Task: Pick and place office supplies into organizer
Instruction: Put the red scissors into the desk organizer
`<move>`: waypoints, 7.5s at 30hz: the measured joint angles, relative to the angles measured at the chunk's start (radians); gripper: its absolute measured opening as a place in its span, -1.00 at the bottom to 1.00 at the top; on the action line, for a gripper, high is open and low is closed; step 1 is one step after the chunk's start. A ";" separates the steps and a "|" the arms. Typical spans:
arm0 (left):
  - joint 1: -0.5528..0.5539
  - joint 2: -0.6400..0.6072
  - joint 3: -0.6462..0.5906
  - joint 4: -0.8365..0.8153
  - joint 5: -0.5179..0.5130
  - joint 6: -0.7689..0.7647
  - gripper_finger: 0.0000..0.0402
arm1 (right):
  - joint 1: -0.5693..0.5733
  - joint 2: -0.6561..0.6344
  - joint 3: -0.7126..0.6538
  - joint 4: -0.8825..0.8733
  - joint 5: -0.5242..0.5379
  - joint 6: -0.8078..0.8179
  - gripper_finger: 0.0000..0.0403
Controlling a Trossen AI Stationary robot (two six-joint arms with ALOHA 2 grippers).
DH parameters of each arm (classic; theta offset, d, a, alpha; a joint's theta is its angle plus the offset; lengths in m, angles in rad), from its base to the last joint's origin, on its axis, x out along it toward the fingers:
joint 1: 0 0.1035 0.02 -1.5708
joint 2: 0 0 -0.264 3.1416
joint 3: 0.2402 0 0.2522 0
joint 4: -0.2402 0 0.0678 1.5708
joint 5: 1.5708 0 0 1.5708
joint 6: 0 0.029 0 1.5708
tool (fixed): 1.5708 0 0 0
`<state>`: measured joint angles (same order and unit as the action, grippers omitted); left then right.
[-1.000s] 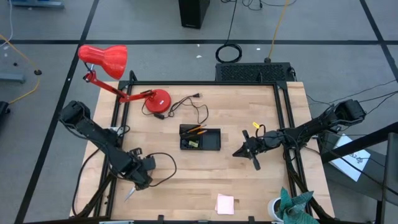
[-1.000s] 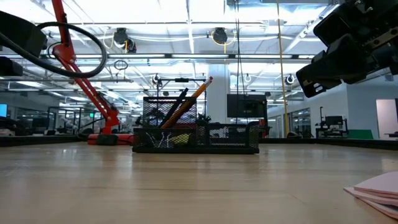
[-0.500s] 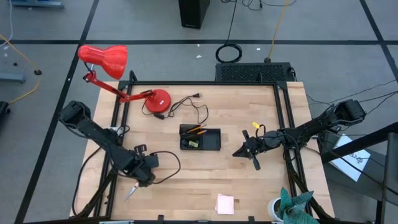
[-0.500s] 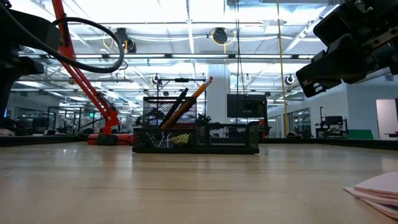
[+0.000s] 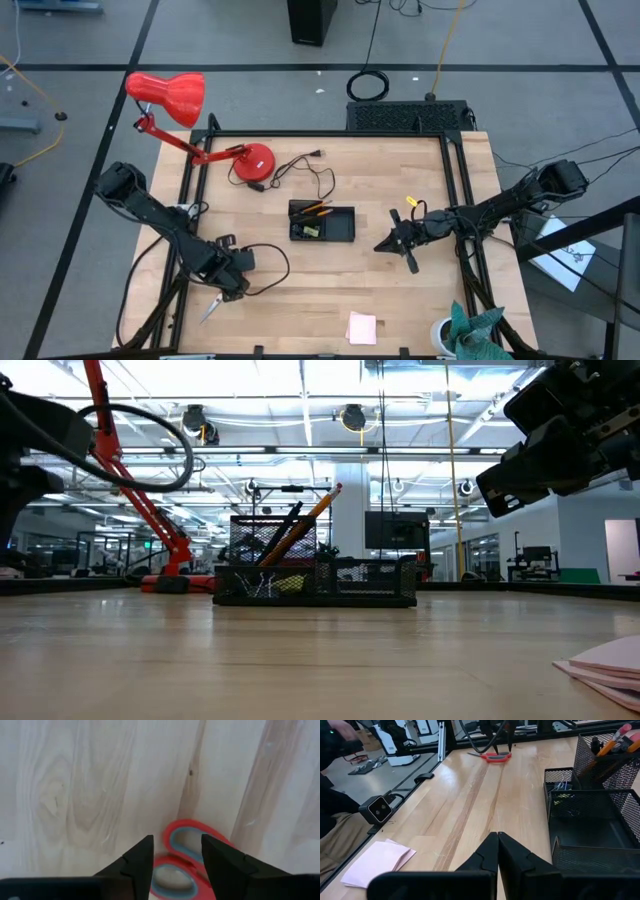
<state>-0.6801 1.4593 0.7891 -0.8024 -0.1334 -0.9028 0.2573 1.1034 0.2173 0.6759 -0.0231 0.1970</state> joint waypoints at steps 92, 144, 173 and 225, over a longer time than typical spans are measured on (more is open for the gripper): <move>0.181 0.073 -0.087 0.217 -0.077 0.318 -0.30 | 0.000 0.000 0.000 0.001 0.003 0.000 -1.00; 0.138 0.056 -0.172 0.470 -0.059 0.253 -0.30 | 0.000 0.000 0.000 -0.007 0.022 0.000 -1.00; 0.148 0.187 -0.125 0.601 -0.195 0.371 -0.95 | 0.000 0.000 0.000 -0.002 0.026 0.001 -1.00; 0.416 0.187 0.108 2.020 -0.909 1.203 -0.96 | 0.000 0.000 0.000 -0.003 0.022 0.005 -1.00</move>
<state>-0.2641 1.6466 0.8971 1.2178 -1.0423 0.3006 0.2570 1.1038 0.2169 0.6731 -0.0014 0.2016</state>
